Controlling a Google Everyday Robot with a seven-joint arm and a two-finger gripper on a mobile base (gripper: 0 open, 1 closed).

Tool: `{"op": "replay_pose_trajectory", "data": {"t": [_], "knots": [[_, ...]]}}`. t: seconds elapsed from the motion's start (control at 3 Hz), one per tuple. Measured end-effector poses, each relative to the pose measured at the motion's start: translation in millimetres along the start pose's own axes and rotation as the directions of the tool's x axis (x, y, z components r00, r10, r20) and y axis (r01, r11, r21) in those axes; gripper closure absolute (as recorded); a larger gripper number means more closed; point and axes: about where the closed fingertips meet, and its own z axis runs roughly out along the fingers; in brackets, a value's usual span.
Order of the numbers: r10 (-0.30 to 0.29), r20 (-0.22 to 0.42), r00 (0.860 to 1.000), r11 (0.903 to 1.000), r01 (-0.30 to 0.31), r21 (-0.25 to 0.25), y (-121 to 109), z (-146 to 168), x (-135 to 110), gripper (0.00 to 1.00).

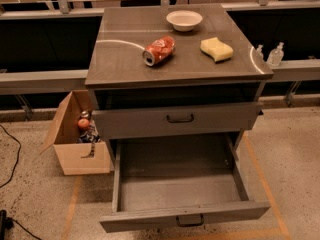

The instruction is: Place pepsi can into middle drawer

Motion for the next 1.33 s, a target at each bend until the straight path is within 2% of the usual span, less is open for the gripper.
{"op": "replay_pose_trajectory", "data": {"t": [0.67, 1.33], "knots": [[0.034, -0.066, 0.997, 0.9965, -0.028, 0.079, 10.9, 2.6, 56.1, 1.00], [0.042, -0.085, 0.995, 0.9892, -0.029, 0.144, -28.6, 38.0, 145.6, 1.00]]}}
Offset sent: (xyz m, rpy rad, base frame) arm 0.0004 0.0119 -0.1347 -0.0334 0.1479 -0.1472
